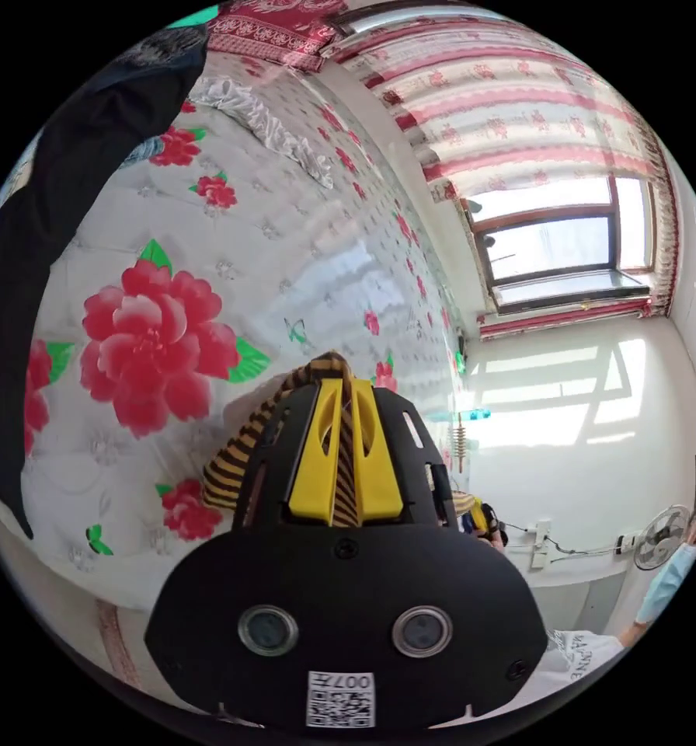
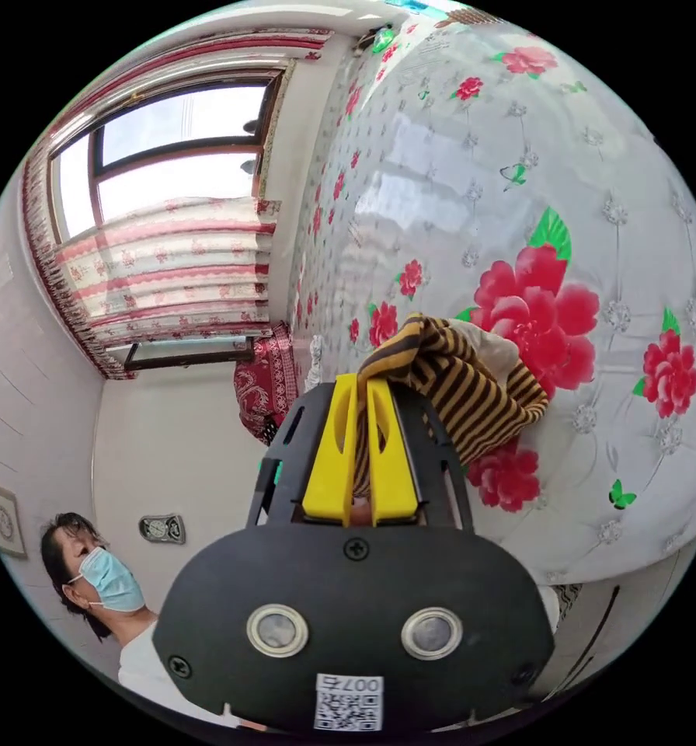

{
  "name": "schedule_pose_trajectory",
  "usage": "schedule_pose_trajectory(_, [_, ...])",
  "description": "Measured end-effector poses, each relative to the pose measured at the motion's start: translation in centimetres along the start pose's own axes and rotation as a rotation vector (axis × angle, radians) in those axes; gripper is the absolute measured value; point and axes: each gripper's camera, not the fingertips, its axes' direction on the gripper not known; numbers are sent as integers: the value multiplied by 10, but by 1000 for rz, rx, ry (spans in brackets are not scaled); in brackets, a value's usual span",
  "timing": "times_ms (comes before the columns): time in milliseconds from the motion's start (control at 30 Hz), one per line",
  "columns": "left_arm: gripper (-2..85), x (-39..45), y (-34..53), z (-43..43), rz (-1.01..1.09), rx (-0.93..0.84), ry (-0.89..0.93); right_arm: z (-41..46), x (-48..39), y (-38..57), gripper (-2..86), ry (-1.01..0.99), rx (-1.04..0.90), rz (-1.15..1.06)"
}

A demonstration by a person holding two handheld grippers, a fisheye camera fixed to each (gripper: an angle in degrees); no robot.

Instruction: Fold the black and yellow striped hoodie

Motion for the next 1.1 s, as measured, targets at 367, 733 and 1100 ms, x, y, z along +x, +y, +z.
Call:
schedule_pose_trajectory(367, [54, -5, 58, 23, 102, -44, -356, 30, 58, 31, 82, 189, 40, 61])
schedule_pose_trajectory(733, [62, -17, 61, 44, 71, -127, -390, 101, 66, 35, 102, 200, 51, 179])
schedule_pose_trajectory(1100, [83, -53, 57, 33, -25, -126, -316, 200, -155, 10, 42, 461, -64, -443])
